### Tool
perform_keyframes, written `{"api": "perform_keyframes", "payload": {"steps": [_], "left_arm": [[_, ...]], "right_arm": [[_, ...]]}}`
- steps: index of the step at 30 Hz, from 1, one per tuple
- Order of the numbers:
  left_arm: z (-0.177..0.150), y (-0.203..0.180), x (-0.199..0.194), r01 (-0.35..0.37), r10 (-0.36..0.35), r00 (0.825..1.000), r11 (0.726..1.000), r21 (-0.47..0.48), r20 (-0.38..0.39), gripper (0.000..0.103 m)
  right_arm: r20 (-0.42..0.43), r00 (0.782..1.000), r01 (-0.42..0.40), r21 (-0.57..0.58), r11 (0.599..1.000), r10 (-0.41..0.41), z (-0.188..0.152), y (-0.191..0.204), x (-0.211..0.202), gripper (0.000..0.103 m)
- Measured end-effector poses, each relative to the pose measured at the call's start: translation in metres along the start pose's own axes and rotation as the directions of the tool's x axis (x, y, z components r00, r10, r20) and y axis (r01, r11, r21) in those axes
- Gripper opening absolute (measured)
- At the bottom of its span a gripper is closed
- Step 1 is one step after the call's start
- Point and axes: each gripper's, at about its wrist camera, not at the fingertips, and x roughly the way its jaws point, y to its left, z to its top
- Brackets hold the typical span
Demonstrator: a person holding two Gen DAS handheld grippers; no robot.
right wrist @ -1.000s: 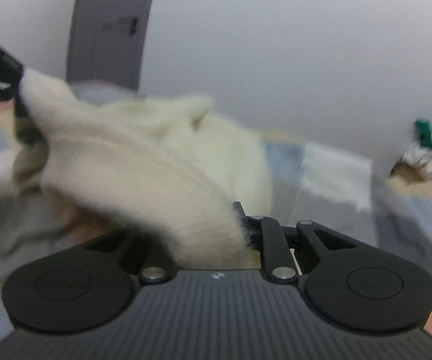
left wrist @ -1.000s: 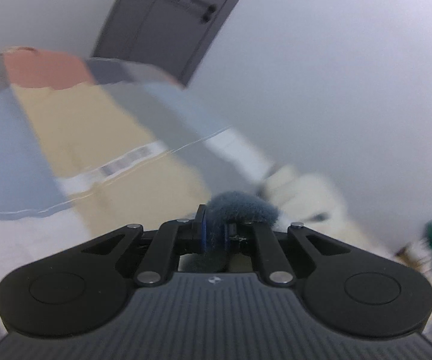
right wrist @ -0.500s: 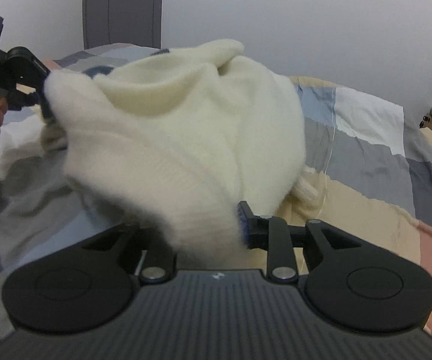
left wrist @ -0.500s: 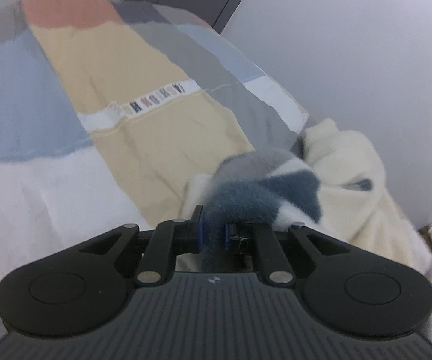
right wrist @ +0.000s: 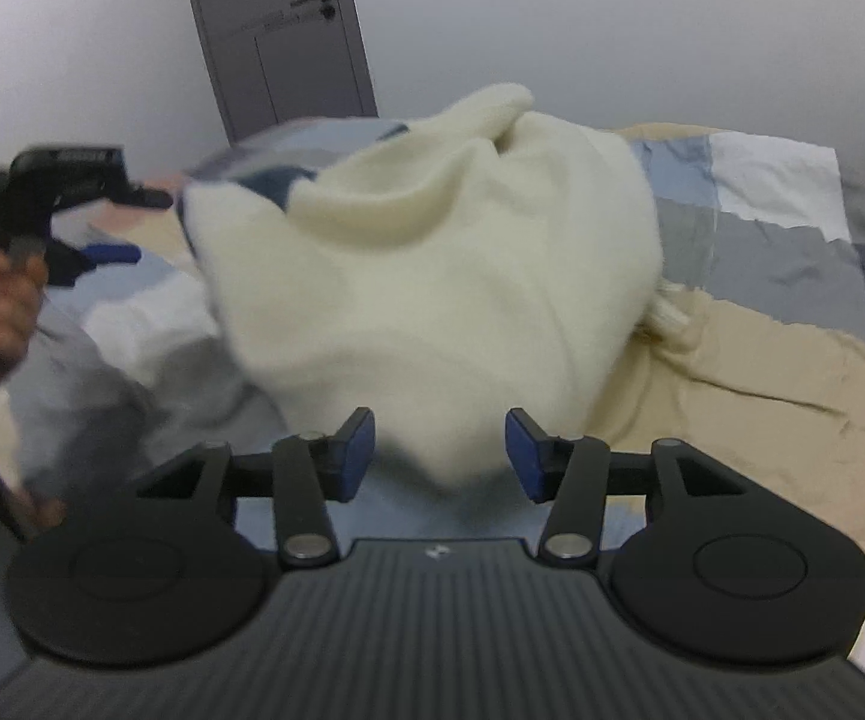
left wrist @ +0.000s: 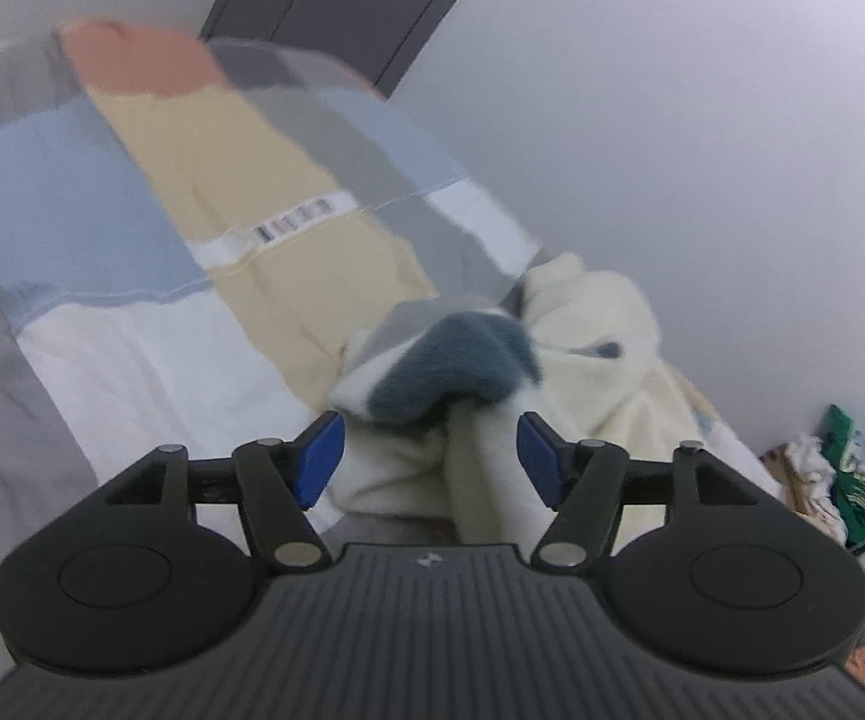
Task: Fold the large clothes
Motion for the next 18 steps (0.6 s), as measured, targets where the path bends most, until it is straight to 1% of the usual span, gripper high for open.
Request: {"api": "perform_keyframes", "payload": {"steps": [1,3,6,7,9,11,12,13,14,16,18], "left_arm": [[-0.003,-0.003,-0.006,0.019,-0.019,1.0,1.0,0.008,-0.004,0.071],[-0.009,-0.008,-0.011,0.062,-0.061,0.997,0.998,0.013,-0.038,0.071],[-0.023,-0.013,-0.008,0.09,-0.09,0.991,0.996,0.0,-0.097,0.072],[-0.028,-0.014,-0.004,0.1,-0.1,0.988,0.995,-0.005,-0.121,0.072],[-0.039,-0.016,0.009,0.123,-0.127,0.973,0.992,-0.034,-0.191,0.072],[-0.05,-0.016,0.022,0.137,-0.148,0.956,0.989,-0.062,-0.253,0.072],[-0.055,-0.016,0.029,0.143,-0.159,0.944,0.987,-0.074,-0.288,0.072],[-0.059,-0.017,0.036,0.148,-0.166,0.937,0.986,-0.081,-0.309,0.072],[-0.063,-0.017,0.041,0.145,-0.164,0.931,0.986,-0.082,-0.326,0.072],[-0.065,-0.017,0.052,0.125,-0.141,0.93,0.99,-0.068,-0.339,0.072],[-0.063,-0.015,0.062,0.125,-0.146,0.926,0.989,-0.084,-0.347,0.071]], "right_arm": [[0.009,1.0,-0.01,0.024,1.0,0.009,0.002,-0.002,-0.001,0.059],[0.03,0.999,-0.034,0.087,0.996,0.032,0.005,-0.009,-0.002,0.063],[0.051,0.996,-0.08,0.179,0.981,0.072,0.005,-0.024,0.002,0.064],[0.046,0.996,-0.081,0.209,0.975,0.074,0.005,-0.029,0.007,0.064],[0.031,0.999,-0.051,0.249,0.967,0.044,0.005,-0.037,0.015,0.064],[0.016,1.0,0.006,0.291,0.957,-0.011,0.006,-0.047,0.024,0.064],[0.012,0.999,0.034,0.311,0.95,-0.04,0.006,-0.052,0.027,0.064],[0.004,0.997,0.066,0.338,0.939,-0.071,0.006,-0.057,0.031,0.064],[-0.002,0.997,0.078,0.37,0.926,-0.083,0.005,-0.063,0.037,0.066],[-0.015,0.997,0.074,0.429,0.9,-0.075,0.002,-0.077,0.047,0.066],[-0.04,0.997,0.076,0.467,0.881,-0.065,0.001,-0.087,0.062,0.066]]}}
